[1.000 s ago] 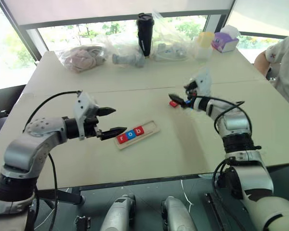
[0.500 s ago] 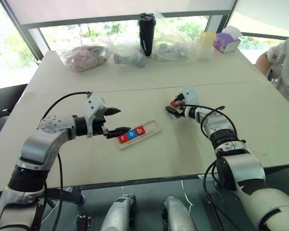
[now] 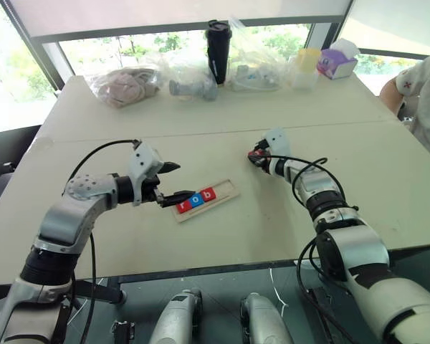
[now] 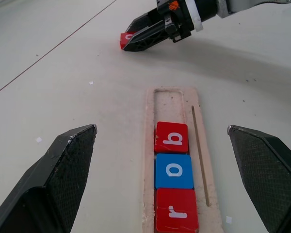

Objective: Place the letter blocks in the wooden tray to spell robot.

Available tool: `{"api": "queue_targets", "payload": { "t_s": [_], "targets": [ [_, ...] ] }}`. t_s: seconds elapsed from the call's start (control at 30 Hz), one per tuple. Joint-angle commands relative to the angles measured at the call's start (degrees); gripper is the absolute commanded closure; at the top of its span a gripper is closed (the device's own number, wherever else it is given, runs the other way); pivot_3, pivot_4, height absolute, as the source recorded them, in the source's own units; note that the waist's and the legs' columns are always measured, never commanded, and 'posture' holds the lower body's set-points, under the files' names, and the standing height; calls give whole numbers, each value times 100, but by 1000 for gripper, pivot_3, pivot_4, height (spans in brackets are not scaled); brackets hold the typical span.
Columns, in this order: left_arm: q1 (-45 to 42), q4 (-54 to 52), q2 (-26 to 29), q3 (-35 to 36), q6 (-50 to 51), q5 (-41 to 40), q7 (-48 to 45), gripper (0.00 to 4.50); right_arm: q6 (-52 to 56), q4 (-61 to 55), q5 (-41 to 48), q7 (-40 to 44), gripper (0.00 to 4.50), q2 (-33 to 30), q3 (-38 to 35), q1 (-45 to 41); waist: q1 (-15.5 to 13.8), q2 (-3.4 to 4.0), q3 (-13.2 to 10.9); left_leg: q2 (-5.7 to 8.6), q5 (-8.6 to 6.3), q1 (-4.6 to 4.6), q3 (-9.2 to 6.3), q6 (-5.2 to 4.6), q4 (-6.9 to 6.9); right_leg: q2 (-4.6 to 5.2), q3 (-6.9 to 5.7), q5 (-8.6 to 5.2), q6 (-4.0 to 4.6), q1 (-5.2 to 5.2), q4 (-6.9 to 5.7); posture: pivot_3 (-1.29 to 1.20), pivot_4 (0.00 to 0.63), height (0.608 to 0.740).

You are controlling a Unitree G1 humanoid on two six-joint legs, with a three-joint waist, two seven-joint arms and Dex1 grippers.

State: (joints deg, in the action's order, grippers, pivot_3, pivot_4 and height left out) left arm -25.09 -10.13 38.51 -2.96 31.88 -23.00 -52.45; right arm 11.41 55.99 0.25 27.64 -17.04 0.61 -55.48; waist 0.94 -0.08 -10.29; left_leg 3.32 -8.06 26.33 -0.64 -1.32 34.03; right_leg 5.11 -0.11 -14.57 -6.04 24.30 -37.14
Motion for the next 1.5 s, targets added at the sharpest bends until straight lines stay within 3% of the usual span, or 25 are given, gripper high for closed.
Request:
{"api": "queue_targets", "payload": {
  "t_s": [0.03,0.13,0.27,0.47,0.63,0.83,1.03,1.2,1.37,1.5],
  "targets": [
    [66,-298,89,55,-95,-17,-91,0,690,-1898,205,-126,3292,-211,-235,453,-8,1,-1,0,0,2,0,0,0,2,0,0,0,2,0,0,150,740],
    [292,-716,237,17,12,-100,-220,0,2659,-4921,538,-553,3292,-232,-644,1570,-30,1,0,0,-1,15,-3,-1,-4,16,5,0,-1,16,0,0,150,740],
    [523,-1110,376,-84,104,-140,-345,0,4701,-7549,879,-1107,3292,123,-955,2688,-28,1,1,-2,-6,12,-5,4,-10,17,6,-6,10,18,-4,0,150,740],
    [496,-1317,328,-235,287,-273,-443,0,7066,-9370,919,-1883,3292,1032,-1266,3207,-16,3,2,-11,-10,7,-3,11,-7,15,6,-19,43,16,-3,0,150,740],
    [458,-1036,315,-475,48,5,-492,0,7742,-9778,778,-2254,3292,1447,-1146,3460,-34,3,3,-10,-10,9,-1,12,-4,17,3,-19,43,16,14,0,150,740],
    [536,-610,108,-641,-341,233,-485,0,7666,-9698,770,-2397,3292,1741,-932,3896,-15,5,4,-10,-10,11,2,12,-9,18,4,-19,42,16,14,0,150,740],
    [683,-517,152,-531,-478,265,-523,0,7442,-9691,908,-2208,204,1559,-796,3923,-9,4,4,-11,-10,11,2,12,-10,18,3,-19,42,17,14,0,150,740],
    [722,-551,313,-391,-447,237,-506,0,6797,-9846,1215,-1503,93,615,-637,4002,-18,4,4,-11,-11,12,2,12,-9,23,1,-19,42,16,23,0,150,740],
    [678,-461,447,-277,-458,279,-494,0,5015,-9579,2001,289,93,-586,-982,4365,-18,4,3,-12,-13,14,2,8,-14,27,-10,-19,41,4,50,0,150,740],
    [680,-367,520,-233,-579,441,-417,0,2786,-8840,1762,2133,93,-2090,-545,5157,-35,1,2,-15,-20,12,-2,-7,-13,27,-23,-19,39,-22,84,0,150,740]
  ]
}}
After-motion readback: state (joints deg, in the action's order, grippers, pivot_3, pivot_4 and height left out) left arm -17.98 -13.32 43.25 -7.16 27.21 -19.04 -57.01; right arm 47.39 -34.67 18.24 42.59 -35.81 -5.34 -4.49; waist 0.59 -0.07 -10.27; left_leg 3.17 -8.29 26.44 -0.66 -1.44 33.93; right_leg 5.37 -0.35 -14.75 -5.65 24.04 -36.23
